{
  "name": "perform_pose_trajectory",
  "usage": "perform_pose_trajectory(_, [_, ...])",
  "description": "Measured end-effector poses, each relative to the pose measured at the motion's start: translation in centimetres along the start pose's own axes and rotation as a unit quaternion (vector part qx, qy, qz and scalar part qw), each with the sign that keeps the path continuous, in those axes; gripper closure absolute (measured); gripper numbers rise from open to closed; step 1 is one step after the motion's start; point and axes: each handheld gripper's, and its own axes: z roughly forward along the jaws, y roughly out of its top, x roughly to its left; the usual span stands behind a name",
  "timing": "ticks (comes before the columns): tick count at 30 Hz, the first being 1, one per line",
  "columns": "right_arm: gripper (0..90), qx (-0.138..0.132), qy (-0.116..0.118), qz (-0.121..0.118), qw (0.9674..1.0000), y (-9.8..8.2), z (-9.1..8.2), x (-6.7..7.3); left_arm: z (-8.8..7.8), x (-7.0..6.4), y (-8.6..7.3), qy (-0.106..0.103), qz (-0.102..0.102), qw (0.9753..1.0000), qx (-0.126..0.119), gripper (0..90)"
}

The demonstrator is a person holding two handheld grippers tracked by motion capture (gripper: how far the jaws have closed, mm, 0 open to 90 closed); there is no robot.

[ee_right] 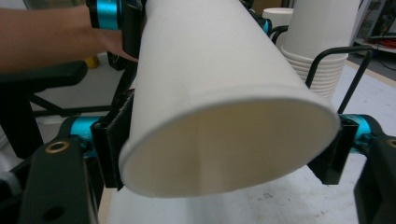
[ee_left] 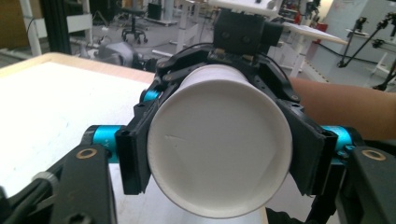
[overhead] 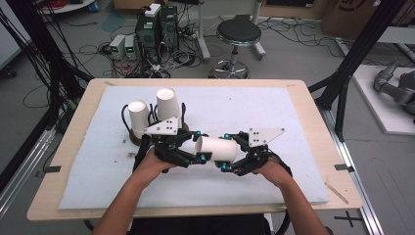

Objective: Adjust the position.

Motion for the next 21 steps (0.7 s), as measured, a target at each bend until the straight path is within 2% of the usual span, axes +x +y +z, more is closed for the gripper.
perform_pose_trajectory(2, [24.9,0.010,-0.006,0.000,0.9999,-0.06,-0.10,-0.05,0.06,-0.06,-0.03,0.023,0.003,0.9996,0.013,27.0])
perform_pose_trajectory(3, [25.1,0.014,-0.011,0.001,0.9998,-0.12,-0.14,-0.14,-0.05,0.00,-0.01,0.025,0.002,0.9996,0.014,24.0])
perform_pose_trajectory(6, [25.7,0.026,-0.019,-0.003,0.9995,-0.18,-0.25,-0.28,-0.40,0.05,0.03,0.030,0.001,0.9995,0.010,24.0])
perform_pose_trajectory(8, [25.8,0.029,-0.016,-0.002,0.9994,-0.13,-0.26,-0.26,-0.46,0.13,0.01,0.030,0.001,0.9995,0.011,24.0])
perform_pose_trajectory(12, [25.8,0.038,-0.010,-0.006,0.9992,0.01,-0.08,-0.16,-0.12,0.23,-0.10,0.022,-0.004,0.9996,0.018,24.5])
perform_pose_trajectory(14, [25.8,0.034,-0.008,-0.005,0.9994,0.04,-0.05,-0.11,0.11,0.21,-0.19,0.006,0.000,0.9998,0.020,29.1])
perform_pose_trajectory(16, [25.8,0.033,-0.004,-0.004,0.9994,0.04,-0.16,-0.14,0.12,0.20,-0.19,0.003,-0.001,0.9998,0.019,31.2])
perform_pose_trajectory(19, [23.9,0.025,0.004,-0.002,0.9997,0.07,-0.29,-0.23,-0.11,0.19,-0.11,-0.008,-0.003,0.9999,0.007,33.2])
perform_pose_trajectory(21, [19.5,0.016,-0.003,0.005,0.9999,0.13,-0.23,-0.09,-0.26,0.11,0.01,-0.010,0.001,0.9999,-0.005,34.7])
